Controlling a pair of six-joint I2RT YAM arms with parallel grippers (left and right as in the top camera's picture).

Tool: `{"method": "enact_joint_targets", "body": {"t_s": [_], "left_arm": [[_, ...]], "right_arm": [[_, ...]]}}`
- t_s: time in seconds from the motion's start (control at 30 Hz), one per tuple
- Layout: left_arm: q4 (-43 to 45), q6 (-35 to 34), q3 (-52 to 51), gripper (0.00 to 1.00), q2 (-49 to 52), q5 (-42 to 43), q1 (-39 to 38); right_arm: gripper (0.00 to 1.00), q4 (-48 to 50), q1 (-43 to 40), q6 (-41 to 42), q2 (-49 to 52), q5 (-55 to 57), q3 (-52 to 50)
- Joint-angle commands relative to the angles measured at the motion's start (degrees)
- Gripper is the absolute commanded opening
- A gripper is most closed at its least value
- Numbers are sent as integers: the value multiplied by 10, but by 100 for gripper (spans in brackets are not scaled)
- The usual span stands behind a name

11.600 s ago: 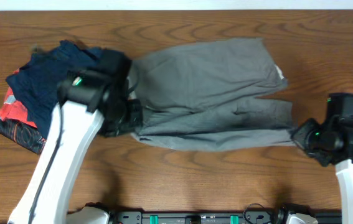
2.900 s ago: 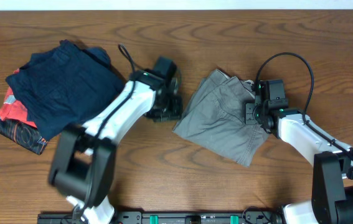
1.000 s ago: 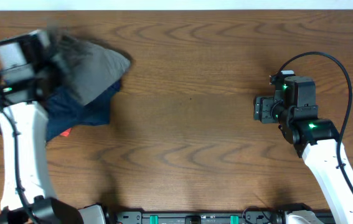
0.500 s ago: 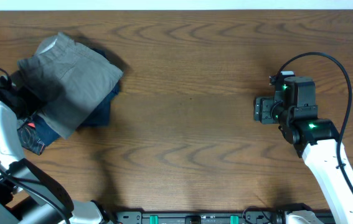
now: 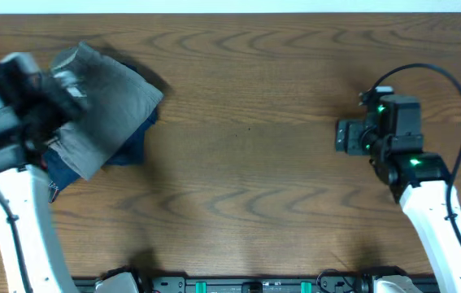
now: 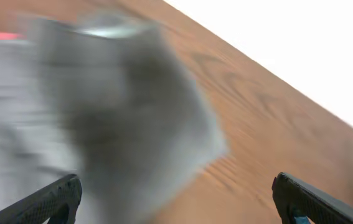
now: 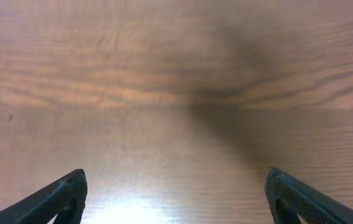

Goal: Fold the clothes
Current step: 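Carry the folded shorts with the left gripper onto the clothes stack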

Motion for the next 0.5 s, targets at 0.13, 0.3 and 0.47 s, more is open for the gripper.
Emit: {"method": "enact_joint_targets", "body": {"t_s": [0.13, 0.3, 0.47], "left_arm": [[-133, 33, 0, 98, 50, -76, -181], [-273, 35, -2, 98, 42, -130, -212], [-241, 45, -47, 98, -79, -130, -213]], "right_arm": [[99, -111, -70, -7, -3, -9, 103], [99, -227, -101, 15, -21, -12, 142], [99, -222, -101, 34, -111, -19, 108]]}}
